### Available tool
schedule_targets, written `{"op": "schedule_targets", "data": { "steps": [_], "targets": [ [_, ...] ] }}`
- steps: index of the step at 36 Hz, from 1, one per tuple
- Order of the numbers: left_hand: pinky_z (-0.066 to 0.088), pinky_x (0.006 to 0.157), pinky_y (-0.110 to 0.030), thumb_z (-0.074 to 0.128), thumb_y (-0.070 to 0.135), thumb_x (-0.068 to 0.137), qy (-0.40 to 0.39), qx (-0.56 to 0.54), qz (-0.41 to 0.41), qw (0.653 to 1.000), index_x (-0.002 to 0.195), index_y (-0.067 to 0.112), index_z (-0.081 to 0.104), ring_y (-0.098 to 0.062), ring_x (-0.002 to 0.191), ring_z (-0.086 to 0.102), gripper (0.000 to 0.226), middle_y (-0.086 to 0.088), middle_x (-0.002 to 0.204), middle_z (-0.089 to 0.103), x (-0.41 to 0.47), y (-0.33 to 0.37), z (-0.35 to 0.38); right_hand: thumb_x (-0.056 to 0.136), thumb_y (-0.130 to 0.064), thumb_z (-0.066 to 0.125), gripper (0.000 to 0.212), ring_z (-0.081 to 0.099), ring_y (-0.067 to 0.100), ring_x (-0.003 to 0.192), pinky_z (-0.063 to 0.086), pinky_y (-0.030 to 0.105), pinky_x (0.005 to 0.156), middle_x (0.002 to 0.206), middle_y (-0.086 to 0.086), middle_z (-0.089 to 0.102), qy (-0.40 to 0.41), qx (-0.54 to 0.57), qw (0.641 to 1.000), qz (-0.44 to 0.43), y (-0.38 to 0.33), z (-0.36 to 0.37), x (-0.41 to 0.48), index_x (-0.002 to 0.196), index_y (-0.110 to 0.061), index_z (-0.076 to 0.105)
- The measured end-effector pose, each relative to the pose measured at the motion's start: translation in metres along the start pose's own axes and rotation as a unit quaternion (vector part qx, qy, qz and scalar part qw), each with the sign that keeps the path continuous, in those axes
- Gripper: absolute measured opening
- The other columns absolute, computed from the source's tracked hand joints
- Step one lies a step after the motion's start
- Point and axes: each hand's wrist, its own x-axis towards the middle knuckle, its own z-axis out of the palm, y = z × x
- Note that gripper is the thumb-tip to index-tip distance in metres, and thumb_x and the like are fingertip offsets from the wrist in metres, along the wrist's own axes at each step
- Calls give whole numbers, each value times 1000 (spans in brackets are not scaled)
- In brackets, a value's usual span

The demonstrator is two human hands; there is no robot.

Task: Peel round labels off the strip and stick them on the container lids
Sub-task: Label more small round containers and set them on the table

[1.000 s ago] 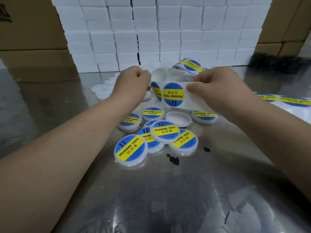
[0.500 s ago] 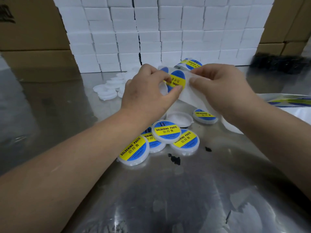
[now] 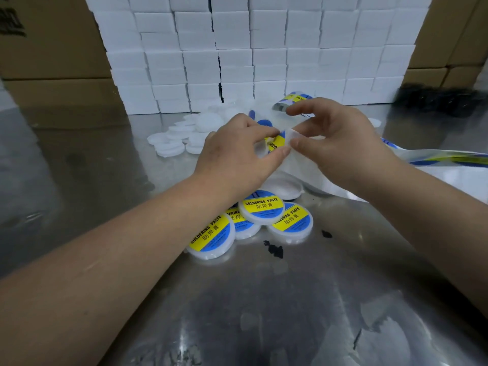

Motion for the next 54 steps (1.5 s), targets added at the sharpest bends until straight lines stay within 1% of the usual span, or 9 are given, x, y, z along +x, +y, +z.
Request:
{"op": "schedule_targets", "data": {
  "steps": [5, 11, 20, 24, 33, 36, 40, 49, 54],
  "targets": [
    [34, 85, -26, 58, 50, 81, -3, -7, -18, 1000, 109, 33, 66, -5, 92, 45, 34, 15, 93, 45, 1, -1, 2, 87, -19, 59, 30, 54, -5, 88, 36, 7, 72, 75, -22, 60, 1, -81, 997, -19, -1, 0, -1, 96, -47, 49],
    [37, 90, -31, 58, 46, 83, -17, -1, -16, 1000, 111, 32, 66, -10, 99, 51, 32, 14, 96, 49, -1, 2, 1, 88, -19, 56, 32, 54, 2, 90, 44, 30, 81, 73, -26, 53, 1, -141, 990, -26, -2, 1, -3, 115, -37, 55],
    [31, 92, -32, 47, 43, 90, -15, 97, 21, 995, 116, 33, 63, -18, 103, 50, 33, 3, 109, 56, -2, 6, -2, 88, -18, 53, 38, 53, 9, 85, 42, 30, 74, 81, -18, 56, -3, -206, 978, -33, -3, 4, -4, 123, -33, 51],
    [36, 91, -34, 43, 35, 90, -17, 92, -19, 995, 113, 29, 65, -22, 104, 50, 32, 0, 109, 55, 1, 3, -7, 88, -16, 50, 39, 39, 10, 69, 26, 22, 64, 85, -17, 53, 4, -249, 968, -26, 0, -1, -2, 124, -32, 50],
    [37, 84, -34, 41, 41, 93, 79, 67, -96, 990, 95, 21, 67, -25, 97, 52, 33, -1, 96, 50, 10, -9, -12, 84, -17, 44, 37, 50, 21, 99, 29, 26, 72, 94, -6, 56, -8, -358, 929, 96, -3, -10, 3, 114, -32, 58],
    [32, 80, -30, 39, 44, 94, 96, 47, -118, 987, 92, 20, 65, -22, 95, 51, 35, 2, 93, 46, 11, -14, -13, 84, -15, 41, 30, 51, 28, 90, 31, 29, 71, 98, 5, 62, -17, -421, 897, 131, -4, -15, 7, 100, -24, 65],
    [32, 77, -29, 42, 50, 91, 97, 36, -107, 989, 80, 24, 55, -16, 87, 46, 31, 3, 91, 46, 10, -17, -12, 84, -15, 38, 23, 39, 23, 64, 28, 30, 68, 69, 4, 46, -13, -484, 862, 149, -3, -21, 10, 90, -13, 61],
    [21, 64, -23, 49, 58, 81, 108, 61, -36, 992, 82, 21, 47, -11, 89, 37, 37, 7, 86, 43, 5, -11, -11, 88, -31, 37, 41, 53, 35, 78, 42, 33, 62, 81, 22, 60, 57, -270, 957, 89, -19, -11, -2, 85, -3, 66],
    [19, 61, -20, 54, 54, 81, 109, 57, 4, 992, 84, 19, 46, -14, 89, 40, 35, 4, 88, 43, 4, -8, -13, 90, -49, 36, 55, 56, 23, 69, 42, 32, 66, 75, 10, 66, 47, -166, 979, 112, -20, -7, -3, 59, -16, 66]
  ]
}}
